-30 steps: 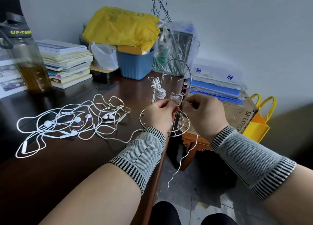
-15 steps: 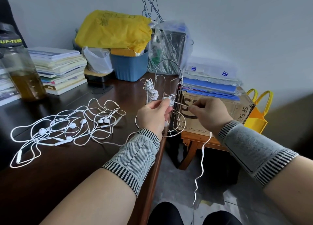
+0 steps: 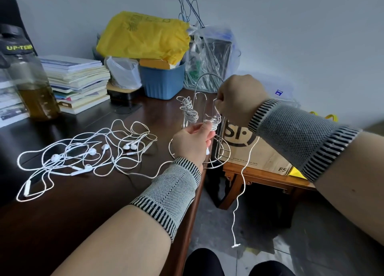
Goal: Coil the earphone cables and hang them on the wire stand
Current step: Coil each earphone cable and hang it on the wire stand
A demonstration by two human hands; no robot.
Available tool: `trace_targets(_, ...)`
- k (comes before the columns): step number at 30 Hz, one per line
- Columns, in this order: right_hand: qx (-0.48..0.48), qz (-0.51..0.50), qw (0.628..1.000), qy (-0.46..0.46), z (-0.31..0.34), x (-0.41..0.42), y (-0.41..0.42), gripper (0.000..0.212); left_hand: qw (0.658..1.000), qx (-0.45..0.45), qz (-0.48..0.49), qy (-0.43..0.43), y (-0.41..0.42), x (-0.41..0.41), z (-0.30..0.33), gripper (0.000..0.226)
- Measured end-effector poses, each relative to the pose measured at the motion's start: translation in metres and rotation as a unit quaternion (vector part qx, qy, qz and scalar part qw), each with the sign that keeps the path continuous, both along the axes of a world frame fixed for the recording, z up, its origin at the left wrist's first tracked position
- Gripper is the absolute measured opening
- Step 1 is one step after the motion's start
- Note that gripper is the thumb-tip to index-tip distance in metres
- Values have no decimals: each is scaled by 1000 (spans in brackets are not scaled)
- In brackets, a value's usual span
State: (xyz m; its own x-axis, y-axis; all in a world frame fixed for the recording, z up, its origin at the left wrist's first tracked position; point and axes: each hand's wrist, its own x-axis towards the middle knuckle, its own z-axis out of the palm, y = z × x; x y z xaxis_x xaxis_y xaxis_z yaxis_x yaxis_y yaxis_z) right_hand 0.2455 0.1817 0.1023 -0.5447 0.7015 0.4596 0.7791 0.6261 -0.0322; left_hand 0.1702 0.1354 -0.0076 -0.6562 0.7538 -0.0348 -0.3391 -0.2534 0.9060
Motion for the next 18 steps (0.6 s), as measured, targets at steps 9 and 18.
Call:
trace_targets(9,-121,25,985,-123,9,-31,-8,21,1000,-4,12,15,1,2,-1,9)
trace_targets(18,126,146,980,-48,-41,9,-15,16,1000,9,-3,-25,4,-3,2,16)
